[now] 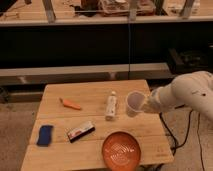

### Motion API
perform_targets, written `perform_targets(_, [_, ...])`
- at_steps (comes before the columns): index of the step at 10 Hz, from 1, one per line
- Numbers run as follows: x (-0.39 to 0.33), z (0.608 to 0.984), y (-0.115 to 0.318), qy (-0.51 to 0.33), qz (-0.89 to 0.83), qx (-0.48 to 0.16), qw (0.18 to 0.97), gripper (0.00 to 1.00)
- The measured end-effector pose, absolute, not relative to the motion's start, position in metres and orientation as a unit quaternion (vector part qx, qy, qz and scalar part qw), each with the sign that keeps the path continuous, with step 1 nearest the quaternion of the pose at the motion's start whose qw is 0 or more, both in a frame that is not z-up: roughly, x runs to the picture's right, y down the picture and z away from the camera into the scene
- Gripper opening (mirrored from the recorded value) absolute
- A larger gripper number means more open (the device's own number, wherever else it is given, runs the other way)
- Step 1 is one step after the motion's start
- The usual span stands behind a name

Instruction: Place the ceramic cup in the ceramic bowl

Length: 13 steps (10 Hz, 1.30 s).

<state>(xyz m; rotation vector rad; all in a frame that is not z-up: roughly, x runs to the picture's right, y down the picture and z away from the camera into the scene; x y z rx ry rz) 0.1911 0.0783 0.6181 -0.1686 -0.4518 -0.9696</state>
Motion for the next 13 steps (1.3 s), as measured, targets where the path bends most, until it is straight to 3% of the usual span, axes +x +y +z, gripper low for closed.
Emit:
perform_targets(4, [0.210, 0.577, 0.111, -0.211, -0.475, -0.088, 0.849, 0.16])
perform_targets(8, [0.175, 0.602, 0.130, -0.223, -0.478, -0.089, 0.845, 0.16])
perform_targets(13, [0.176, 0.607, 0.163, -0.228, -0.482, -0.100, 0.840, 0.16])
